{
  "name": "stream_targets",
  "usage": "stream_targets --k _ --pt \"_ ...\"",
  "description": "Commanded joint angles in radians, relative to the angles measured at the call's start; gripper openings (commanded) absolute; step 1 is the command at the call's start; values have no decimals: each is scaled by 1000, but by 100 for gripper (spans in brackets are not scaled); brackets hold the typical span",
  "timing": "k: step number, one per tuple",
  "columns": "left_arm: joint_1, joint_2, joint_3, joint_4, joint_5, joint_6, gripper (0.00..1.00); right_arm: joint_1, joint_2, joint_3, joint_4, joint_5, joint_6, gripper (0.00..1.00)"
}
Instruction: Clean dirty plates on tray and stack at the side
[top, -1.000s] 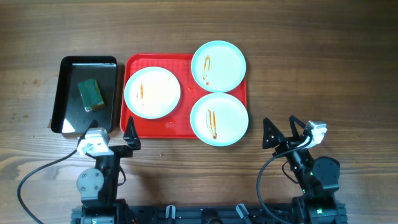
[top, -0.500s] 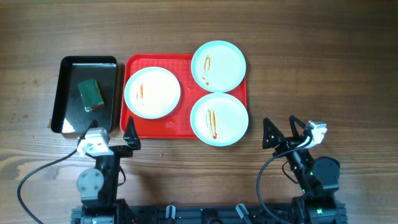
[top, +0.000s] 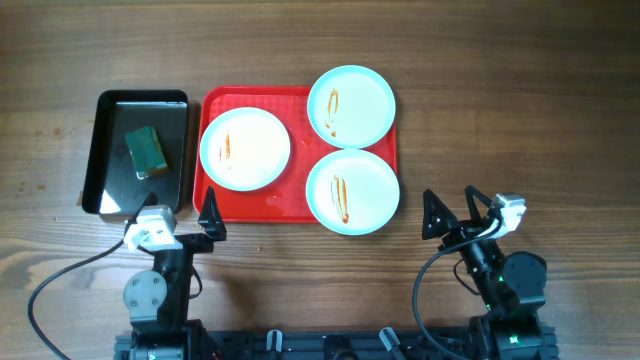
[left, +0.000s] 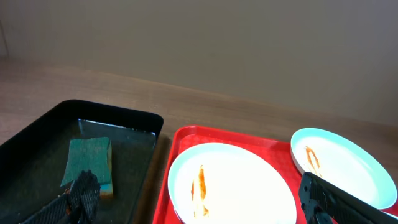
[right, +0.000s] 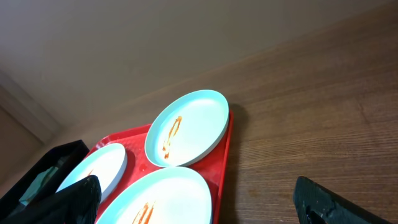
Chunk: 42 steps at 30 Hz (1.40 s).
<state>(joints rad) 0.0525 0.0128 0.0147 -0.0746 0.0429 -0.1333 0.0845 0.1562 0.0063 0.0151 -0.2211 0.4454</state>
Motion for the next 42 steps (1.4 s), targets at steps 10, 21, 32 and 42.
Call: stream_targets --k 10,21,32,42 --pt "5 -6 -9 0 -13 -2 100 3 -3 -1 13 -14 2 100" --pt "5 -6 -9 21 35 -2 100 3 -3 -1 63 -80 -65 100" --pt "5 18 222 -141 111 -6 100 3 1 85 82 -208 -159 100" --pt "5 304 603 -424 143 -14 100 3 273 375 -63 -261 -193 100"
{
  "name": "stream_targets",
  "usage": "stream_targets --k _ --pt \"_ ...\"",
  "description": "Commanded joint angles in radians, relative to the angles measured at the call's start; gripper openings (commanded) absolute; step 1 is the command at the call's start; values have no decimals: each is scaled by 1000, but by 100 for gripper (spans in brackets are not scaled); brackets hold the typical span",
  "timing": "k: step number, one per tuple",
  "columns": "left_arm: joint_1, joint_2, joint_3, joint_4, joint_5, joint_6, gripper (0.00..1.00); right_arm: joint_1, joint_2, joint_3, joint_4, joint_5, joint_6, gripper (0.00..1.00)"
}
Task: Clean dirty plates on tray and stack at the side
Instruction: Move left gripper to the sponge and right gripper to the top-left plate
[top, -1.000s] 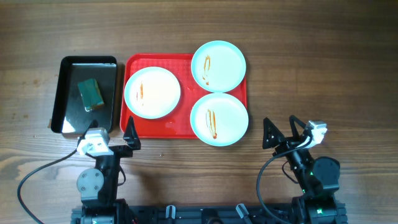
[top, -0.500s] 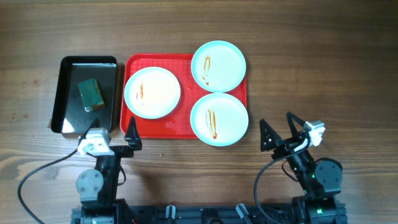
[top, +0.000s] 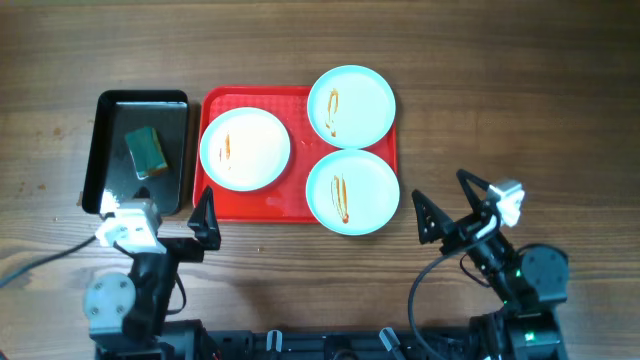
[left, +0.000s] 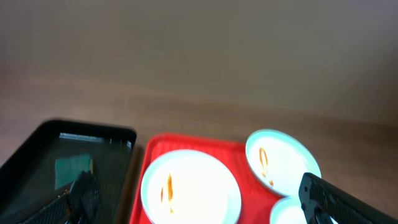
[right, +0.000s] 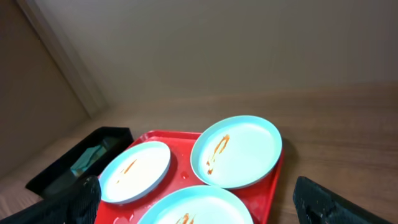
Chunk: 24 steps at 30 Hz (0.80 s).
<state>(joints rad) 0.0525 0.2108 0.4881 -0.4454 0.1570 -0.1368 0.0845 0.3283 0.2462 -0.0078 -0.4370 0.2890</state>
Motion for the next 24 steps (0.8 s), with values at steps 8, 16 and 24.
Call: stream_targets --k 8,16,24 --pt "5 487 514 -416 58 -32 100 3 468 581 -454 -87 -158 99" --pt "5 704 641 -549 175 -32 100 3 698 774 -595 -92 -204 100" --pt "5 778 641 -546 280 -35 100 3 788 774 -549 -142 -94 100"
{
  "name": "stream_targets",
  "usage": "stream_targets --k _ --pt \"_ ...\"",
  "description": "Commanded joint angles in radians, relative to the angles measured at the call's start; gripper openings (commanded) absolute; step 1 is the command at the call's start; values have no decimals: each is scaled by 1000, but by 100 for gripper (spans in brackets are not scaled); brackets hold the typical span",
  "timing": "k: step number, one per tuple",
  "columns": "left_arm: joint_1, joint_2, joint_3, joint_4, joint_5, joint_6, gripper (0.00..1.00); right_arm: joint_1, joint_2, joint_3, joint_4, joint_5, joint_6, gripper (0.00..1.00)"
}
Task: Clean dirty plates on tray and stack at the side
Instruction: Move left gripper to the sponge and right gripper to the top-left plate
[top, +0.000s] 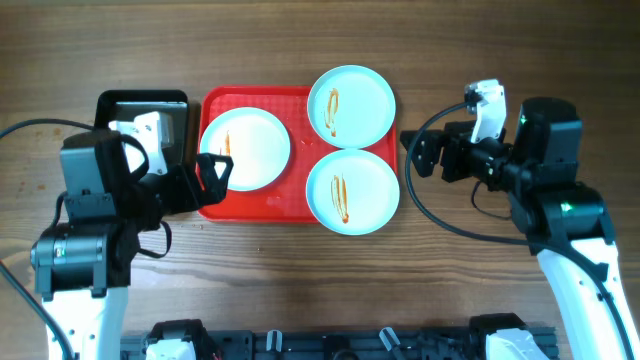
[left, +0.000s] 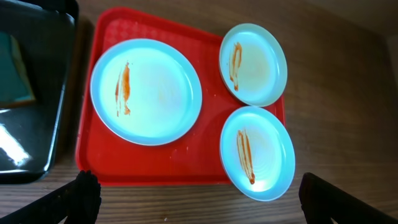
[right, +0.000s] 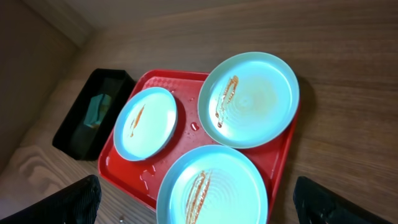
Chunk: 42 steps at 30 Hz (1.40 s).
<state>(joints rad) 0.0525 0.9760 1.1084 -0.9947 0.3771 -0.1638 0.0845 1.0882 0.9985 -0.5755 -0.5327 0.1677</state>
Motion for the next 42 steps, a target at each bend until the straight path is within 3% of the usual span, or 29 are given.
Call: stream_targets --k 1,4,8,13,16,19,26,31,35,42 --pt "5 18 21 14 56 -9 100 3 39 23 24 -45 45 99" --pt "6 43 28 48 37 -25 100 13 103 44 26 -45 54 99" --pt "24 123 75 32 -115 -109 100 60 198 127 -10 -34 52 99" --pt "24 291 192 -33 -255 -127 100 170 357 298 -78 96 53 99" --pt "24 389 341 -114 -398 -137 100 245 477 383 -71 119 99 89" --pt "24 404 440 -119 -416 -136 100 318 604 452 -45 148 153 88" --pt "75 453 446 -152 -416 -137 100 435 813 586 -24 248 211 88" --pt "124 539 446 -158 -416 -137 100 480 908 593 34 249 264 79" --pt "142 617 446 -150 -417 -138 100 505 984 593 77 251 336 60" --pt "186 698 446 -85 -422 -163 100 528 1083 593 140 256 378 48"
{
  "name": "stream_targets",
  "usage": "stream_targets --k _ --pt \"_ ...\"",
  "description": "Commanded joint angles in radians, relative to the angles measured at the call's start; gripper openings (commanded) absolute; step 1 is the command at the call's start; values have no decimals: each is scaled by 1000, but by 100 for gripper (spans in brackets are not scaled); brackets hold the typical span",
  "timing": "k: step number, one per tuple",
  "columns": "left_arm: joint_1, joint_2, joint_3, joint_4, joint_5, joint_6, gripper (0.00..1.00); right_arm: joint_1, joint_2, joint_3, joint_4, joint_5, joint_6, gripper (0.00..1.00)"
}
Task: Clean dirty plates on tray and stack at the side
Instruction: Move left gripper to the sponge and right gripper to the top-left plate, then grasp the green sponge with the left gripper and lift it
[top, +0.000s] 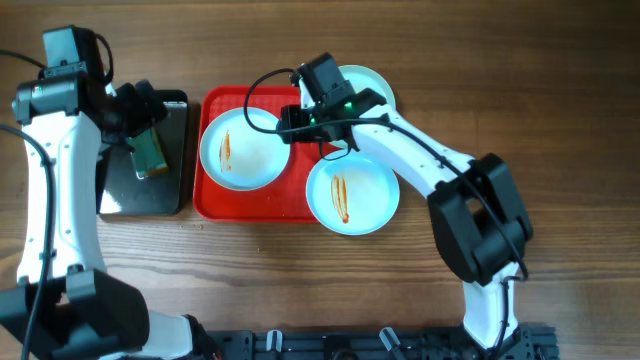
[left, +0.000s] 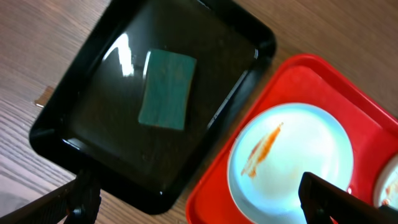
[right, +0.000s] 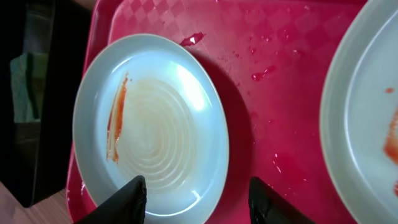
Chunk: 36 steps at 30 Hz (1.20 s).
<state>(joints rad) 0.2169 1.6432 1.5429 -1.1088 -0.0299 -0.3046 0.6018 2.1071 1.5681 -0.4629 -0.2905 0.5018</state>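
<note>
Three pale blue plates with ketchup streaks lie on the red tray (top: 270, 202): the left plate (top: 244, 148), the front right plate (top: 352, 192), and the back right plate (top: 378, 88), which is partly under my right arm. My right gripper (top: 300, 128) hangs open over the left plate's right rim; its fingers (right: 134, 200) straddle that plate (right: 152, 118). Over the black tub (top: 145, 185) my left gripper (top: 143, 108) is open and holds nothing. Below it lies the green sponge (left: 166, 89).
The black tub (left: 93, 124) stands right against the tray's left side (left: 211, 193), and its floor looks wet. Droplets dot the tray (right: 280, 62) between the plates. Bare wooden table (top: 540, 120) lies right of the tray and along the front.
My left gripper was at the tray's front left corner and is now over the black tub. My right gripper was right of the tray and is now over the left plate's rim.
Both grippers rested open near the table's front edge, facing the tray. Then both were raised a little. Then they hovered high at either side of the tray. Now the left is above the sponge tub and the right is low over the left plate.
</note>
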Motion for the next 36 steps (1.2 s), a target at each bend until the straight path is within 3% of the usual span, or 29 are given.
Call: stream_targets --k 1,10,16,25,31,36 --pt "22 39 11 38 -17 -22 100 13 84 23 35 8 57 47" --pt "26 116 11 88 -21 -22 100 19 159 23 61 2 119 33" --pt "42 183 11 90 -44 -23 100 22 180 23 65 -21 130 6" --pt "89 289 11 142 -40 -13 96 23 180 23 52 -21 130 4" --pt "63 402 11 225 -28 85 91 23 180 23 51 -24 129 4" --pt "62 462 11 250 -27 96 73 23 180 23 51 -24 129 4"
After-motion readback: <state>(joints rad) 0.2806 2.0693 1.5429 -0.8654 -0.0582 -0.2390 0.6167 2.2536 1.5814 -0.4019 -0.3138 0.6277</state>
